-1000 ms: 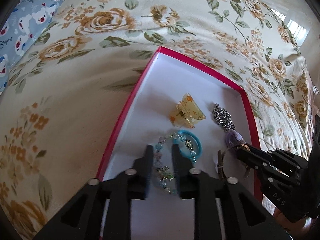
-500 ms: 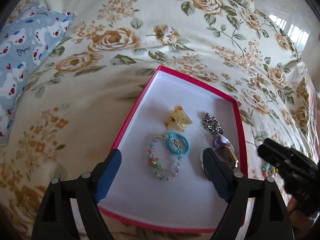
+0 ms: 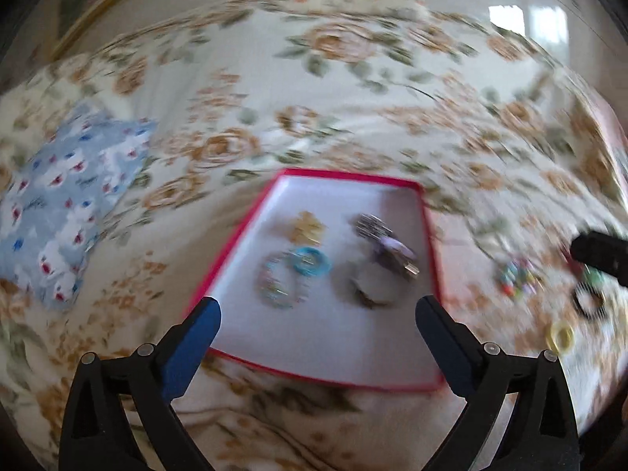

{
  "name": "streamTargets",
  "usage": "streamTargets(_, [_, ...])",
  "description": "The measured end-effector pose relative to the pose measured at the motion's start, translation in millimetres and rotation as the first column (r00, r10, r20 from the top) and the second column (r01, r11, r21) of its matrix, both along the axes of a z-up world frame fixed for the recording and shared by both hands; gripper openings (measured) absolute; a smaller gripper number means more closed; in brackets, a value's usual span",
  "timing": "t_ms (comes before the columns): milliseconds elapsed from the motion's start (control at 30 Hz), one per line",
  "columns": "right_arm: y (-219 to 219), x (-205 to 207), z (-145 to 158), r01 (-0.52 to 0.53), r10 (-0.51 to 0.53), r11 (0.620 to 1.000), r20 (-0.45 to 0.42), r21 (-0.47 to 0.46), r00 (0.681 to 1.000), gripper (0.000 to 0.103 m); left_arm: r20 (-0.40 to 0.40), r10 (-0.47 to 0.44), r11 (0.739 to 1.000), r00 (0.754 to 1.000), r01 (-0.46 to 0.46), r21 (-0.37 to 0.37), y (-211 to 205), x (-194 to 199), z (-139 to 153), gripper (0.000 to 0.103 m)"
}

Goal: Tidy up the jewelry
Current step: 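Lift both open tools out of the box toward the remaining jewelry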

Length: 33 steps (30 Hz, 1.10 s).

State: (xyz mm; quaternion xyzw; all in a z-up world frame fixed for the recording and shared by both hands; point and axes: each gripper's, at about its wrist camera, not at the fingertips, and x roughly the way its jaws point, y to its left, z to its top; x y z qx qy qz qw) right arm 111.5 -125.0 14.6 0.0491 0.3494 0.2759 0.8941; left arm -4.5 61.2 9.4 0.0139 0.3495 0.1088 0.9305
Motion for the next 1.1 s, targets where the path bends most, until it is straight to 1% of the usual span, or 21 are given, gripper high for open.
streamTargets(100, [-21, -13, -4, 0.040, -0.040, 0.999, 0.000, -0.027, 0.999, 0.083, -0.049, -0.061, 0.998, 0.997, 0.060, -0.020, -26, -8, -9, 0.101])
streamTargets(233, [-54, -28, -12, 0.107, -0.107, 0.993, -0.013, -0.057, 0.994, 0.084, -0.061, -0.115, 0.993, 0.992, 0.112, -0.047, -46, -20, -15, 0.101])
streamTargets(300, [-70, -31, -15, 0.134, -0.136, 0.989, -0.022, -0.056, 0.990, 0.084, -0.071, -0.147, 0.989, 0.987, 0.144, -0.038, -59, -27, -16, 0.101])
streamTargets(367, [-86, -34, -18, 0.169, -0.171, 0.984, -0.039, -0.053, 0.985, 0.084, -0.085, -0.167, 0.986, 0.982, 0.165, -0.037, -62, -28, -12, 0.101])
streamTargets(467, [-106, -36, -23, 0.211, -0.214, 0.976, -0.059, -0.048, 0.975, 0.084, -0.123, -0.224, 0.973, 0.967, 0.215, -0.083, -62, -15, -6, 0.101])
streamTargets(533, [-115, -37, -24, 0.235, -0.238, 0.971, -0.070, -0.044, 0.969, 0.084, -0.130, -0.245, 0.969, 0.961, 0.236, -0.075, -61, -2, 1, 0.101])
streamTargets(667, [-126, -38, -26, 0.248, -0.250, 0.968, -0.069, -0.046, 0.966, 0.084, -0.138, -0.293, 0.956, 0.946, 0.291, -0.037, -76, 10, 8, 0.101])
streamTargets(733, [-130, -37, -27, 0.246, -0.249, 0.968, -0.073, -0.041, 0.966, 0.084, -0.144, -0.321, 0.947, 0.936, 0.315, -0.062, -81, 18, 8, 0.101])
streamTargets(867, [-134, -29, -29, 0.239, -0.242, 0.970, -0.087, -0.040, 0.966, 0.083, -0.154, -0.350, 0.933, 0.924, 0.329, -0.146, -78, 42, 8, 0.101])
streamTargets(933, [-135, -23, -31, 0.234, -0.237, 0.971, -0.097, -0.042, 0.967, 0.083, -0.154, -0.348, 0.931, 0.925, 0.322, -0.170, -77, 57, 8, 0.101])
streamTargets(1000, [-137, -16, -33, 0.233, -0.236, 0.972, -0.108, -0.038, 0.966, 0.083, -0.146, -0.358, 0.924, 0.922, 0.328, -0.196, -74, 70, 8, 0.101])
streamTargets(1100, [-137, -7, -32, 0.230, -0.233, 0.973, -0.115, -0.036, 0.966, 0.081, -0.161, -0.360, 0.920, 0.919, 0.321, -0.222, -73, 90, 4, 0.100])
